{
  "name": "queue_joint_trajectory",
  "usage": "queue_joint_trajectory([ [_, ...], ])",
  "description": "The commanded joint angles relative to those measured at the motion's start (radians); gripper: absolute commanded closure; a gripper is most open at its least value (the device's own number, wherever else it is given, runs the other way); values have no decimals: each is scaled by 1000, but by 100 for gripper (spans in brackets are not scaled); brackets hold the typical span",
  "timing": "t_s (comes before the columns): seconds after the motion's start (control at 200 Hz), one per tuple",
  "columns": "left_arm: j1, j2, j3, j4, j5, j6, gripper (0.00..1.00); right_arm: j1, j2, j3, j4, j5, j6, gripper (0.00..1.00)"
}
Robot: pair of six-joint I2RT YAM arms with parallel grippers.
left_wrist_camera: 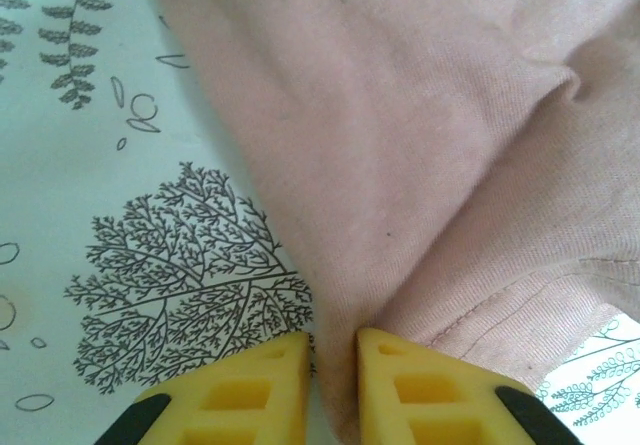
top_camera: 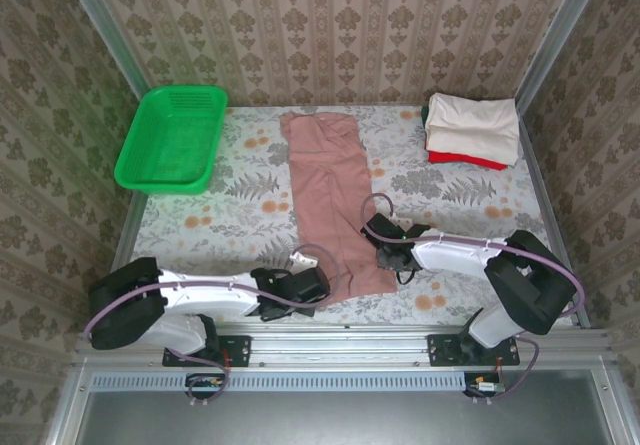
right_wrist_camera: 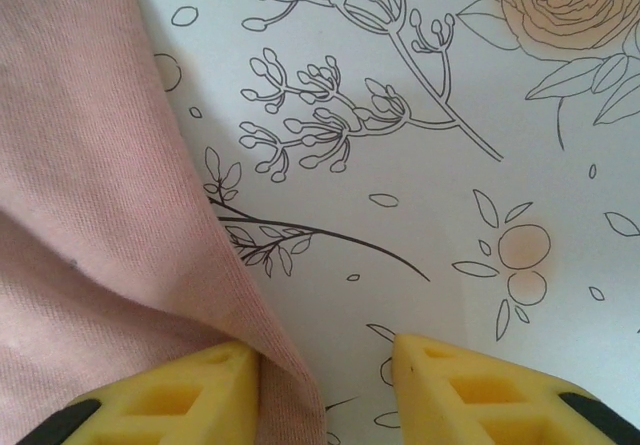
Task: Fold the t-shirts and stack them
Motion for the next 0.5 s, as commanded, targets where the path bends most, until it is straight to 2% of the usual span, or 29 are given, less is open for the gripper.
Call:
queue_joint_trajectory([
  [0.0, 8, -10, -39, -132, 5, -37, 79, -2, -15, -33, -54, -37, -14, 55],
  [0.055, 10, -36, -38, -137, 5, -33, 75, 18, -39, -18, -66, -43, -14, 51],
  [0.105, 14, -68, -38, -146, -1, -35, 64, 46, -60, 0, -88, -33, -8, 48],
  [0.215, 22, -158, -51, -163, -12, -47, 61, 103, -103, 16, -131, -3, 14, 42],
  [0.245, 27, -186, -59, -168, -19, -52, 54, 115, -111, 12, -129, -3, 20, 41],
  [0.285, 36, -223, -70, -174, -32, -55, 39, 129, -113, 6, -119, -8, 27, 40],
  [0.36, 53, -279, -88, -168, -41, -39, 30, 161, -104, 1, -108, -13, 39, 38],
  [0.495, 77, -292, -93, -149, -30, -7, 25, 213, -45, 14, -124, 9, 79, 35],
])
